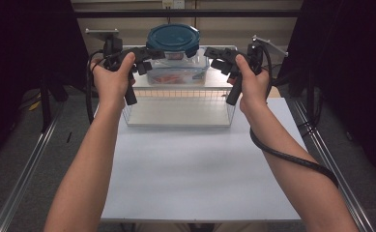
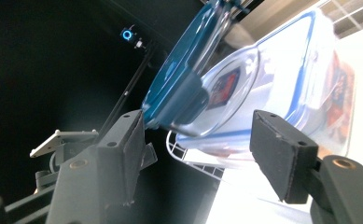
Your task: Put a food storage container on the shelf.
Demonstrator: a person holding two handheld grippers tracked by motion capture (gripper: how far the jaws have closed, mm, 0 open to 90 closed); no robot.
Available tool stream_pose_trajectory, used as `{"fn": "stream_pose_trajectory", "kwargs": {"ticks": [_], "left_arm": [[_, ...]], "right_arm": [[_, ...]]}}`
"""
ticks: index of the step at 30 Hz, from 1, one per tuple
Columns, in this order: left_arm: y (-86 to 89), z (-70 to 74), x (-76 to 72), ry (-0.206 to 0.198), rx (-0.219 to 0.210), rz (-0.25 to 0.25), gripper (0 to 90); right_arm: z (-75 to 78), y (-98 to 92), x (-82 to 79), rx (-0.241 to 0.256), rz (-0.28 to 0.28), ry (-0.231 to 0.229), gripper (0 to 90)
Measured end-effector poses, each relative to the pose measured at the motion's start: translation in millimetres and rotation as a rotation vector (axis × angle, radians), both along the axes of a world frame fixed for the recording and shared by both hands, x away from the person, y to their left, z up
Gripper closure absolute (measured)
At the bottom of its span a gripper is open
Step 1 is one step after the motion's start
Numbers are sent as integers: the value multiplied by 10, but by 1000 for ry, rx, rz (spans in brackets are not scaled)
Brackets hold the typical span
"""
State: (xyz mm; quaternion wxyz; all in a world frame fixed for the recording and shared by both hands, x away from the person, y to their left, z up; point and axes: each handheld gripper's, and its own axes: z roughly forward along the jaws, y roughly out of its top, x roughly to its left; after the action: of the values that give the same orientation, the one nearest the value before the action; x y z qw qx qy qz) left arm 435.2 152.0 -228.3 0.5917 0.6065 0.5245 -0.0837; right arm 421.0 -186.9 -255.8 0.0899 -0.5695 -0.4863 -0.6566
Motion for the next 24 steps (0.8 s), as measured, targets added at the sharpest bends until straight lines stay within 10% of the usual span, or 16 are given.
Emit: {"fn": "stream_pose_trajectory", "kwargs": {"ticks": [24], "left_arm": [[12,-403,-220,9,-4,-24,127]], "right_arm": [[-374,43,-222,5,35,15,274]]}}
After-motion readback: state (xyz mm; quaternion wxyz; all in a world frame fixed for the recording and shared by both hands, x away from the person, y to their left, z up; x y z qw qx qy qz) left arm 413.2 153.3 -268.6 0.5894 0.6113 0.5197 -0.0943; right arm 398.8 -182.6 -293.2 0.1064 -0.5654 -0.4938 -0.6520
